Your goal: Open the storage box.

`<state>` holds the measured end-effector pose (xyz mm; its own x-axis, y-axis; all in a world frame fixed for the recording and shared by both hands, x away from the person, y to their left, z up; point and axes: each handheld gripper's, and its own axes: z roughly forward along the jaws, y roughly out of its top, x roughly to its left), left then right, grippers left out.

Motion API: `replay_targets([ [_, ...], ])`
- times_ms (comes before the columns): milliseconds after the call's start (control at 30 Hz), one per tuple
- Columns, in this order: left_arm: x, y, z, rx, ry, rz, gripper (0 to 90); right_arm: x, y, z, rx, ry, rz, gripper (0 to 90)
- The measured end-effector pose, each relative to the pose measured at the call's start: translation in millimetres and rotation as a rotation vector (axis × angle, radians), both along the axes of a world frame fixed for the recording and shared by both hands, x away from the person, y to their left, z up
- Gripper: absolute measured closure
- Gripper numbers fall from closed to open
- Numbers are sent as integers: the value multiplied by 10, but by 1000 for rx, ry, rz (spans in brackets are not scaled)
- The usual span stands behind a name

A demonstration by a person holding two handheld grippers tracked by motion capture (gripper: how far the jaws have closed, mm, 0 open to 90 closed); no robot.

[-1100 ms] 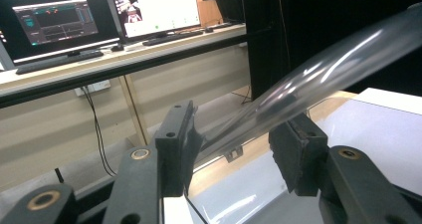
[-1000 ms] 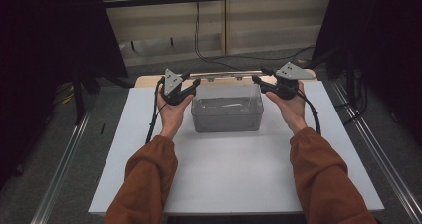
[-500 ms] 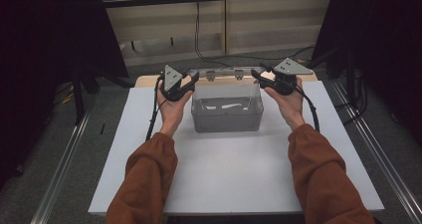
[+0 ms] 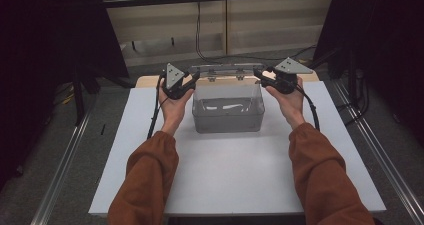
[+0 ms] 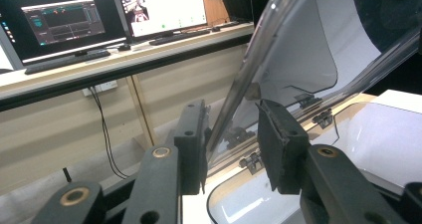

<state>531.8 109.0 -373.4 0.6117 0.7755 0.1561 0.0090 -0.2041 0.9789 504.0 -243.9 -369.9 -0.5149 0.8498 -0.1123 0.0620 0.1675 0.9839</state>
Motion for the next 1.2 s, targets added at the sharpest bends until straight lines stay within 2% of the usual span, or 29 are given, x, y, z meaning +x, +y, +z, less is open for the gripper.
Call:
replay_targets([
  [200,50,-20,-11,-2,7,6,647,46,-32,-5,19,12,-6,605],
  [300,71,-18,-16,0,9,8,655,84,-31,-2,8,2,-5,614],
  [367,85,-12,-23,3,9,7,662,103,-21,-9,-1,8,8,629],
  [500,106,18,-31,14,5,-9,704,141,-10,-24,-9,15,0,625],
  [700,134,27,-25,14,5,-7,718,177,-27,-53,3,32,0,664],
  [800,158,30,-19,-3,15,-5,721,207,-27,-61,17,32,-7,677],
  [933,187,31,-12,-12,27,0,722,240,-6,-52,3,32,-6,683],
  [1133,273,80,-86,0,55,26,713,283,-20,-35,4,27,-7,707],
  [1200,300,93,-114,-16,66,30,711,292,-23,-34,7,29,-8,714],
])
